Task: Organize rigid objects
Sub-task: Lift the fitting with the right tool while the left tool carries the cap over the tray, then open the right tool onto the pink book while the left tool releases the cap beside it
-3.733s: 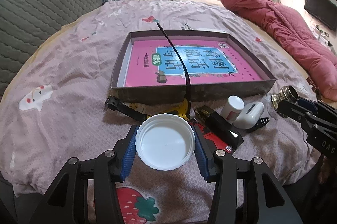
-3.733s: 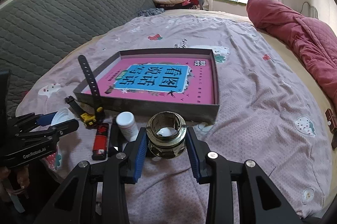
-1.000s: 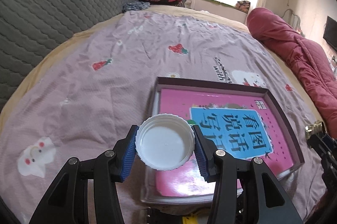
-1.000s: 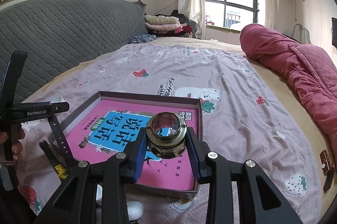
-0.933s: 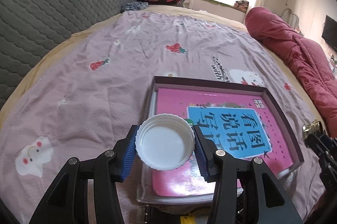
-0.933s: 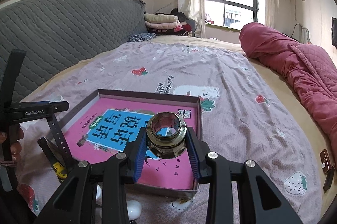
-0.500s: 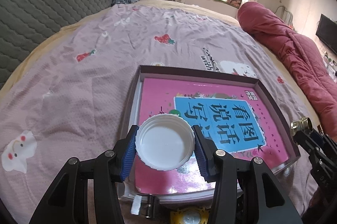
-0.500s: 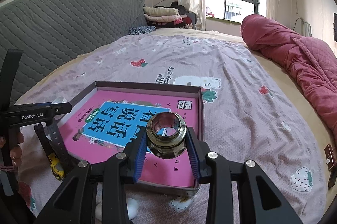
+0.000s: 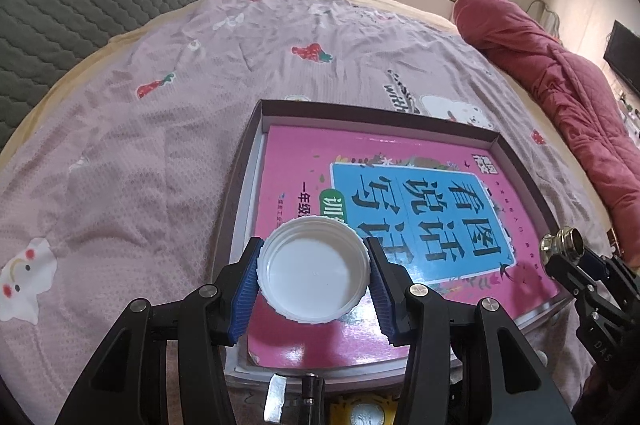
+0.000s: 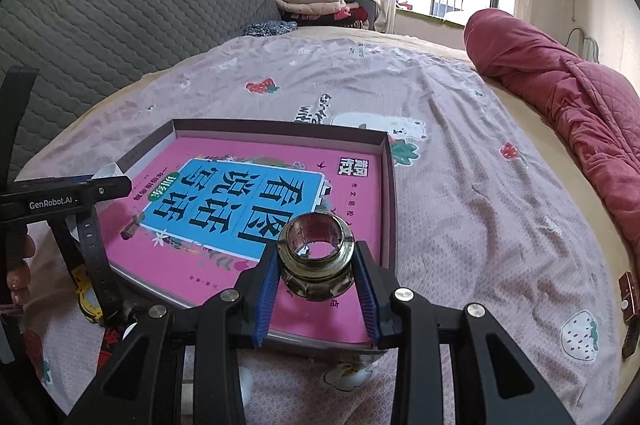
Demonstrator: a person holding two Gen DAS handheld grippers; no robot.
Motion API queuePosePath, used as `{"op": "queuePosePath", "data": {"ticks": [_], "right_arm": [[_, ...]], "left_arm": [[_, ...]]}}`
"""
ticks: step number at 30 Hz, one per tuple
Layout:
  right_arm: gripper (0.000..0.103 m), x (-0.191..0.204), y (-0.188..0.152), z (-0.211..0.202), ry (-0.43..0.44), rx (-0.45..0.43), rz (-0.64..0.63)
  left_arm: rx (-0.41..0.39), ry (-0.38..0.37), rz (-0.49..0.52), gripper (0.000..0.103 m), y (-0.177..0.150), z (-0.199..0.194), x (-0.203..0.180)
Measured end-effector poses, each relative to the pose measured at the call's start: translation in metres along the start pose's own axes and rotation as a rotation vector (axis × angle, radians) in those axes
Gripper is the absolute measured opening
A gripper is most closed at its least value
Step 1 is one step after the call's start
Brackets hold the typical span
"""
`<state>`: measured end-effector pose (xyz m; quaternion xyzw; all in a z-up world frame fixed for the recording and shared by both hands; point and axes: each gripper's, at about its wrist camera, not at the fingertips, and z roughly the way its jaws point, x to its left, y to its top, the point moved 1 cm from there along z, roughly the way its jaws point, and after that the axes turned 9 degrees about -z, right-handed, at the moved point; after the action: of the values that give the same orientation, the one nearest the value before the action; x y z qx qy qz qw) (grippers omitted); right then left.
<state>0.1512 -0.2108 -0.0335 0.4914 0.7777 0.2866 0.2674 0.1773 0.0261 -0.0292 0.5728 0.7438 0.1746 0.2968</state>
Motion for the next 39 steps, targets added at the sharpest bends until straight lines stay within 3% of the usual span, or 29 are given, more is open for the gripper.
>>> {"op": "queuePosePath", "data": {"ticks": [24, 39], "right_arm": [[0.037, 0.002, -0.005, 0.021, 0.001, 0.085, -0.013], [0.037, 0.006, -0.004, 0.022, 0.003, 0.078, -0.006]], "left_arm": [[0.058, 0.010, -0.004, 0.051, 0.000, 0.025, -0.001], [0.061, 0.036, -0.022, 0.051, 0.001, 0.025, 0.005]]}}
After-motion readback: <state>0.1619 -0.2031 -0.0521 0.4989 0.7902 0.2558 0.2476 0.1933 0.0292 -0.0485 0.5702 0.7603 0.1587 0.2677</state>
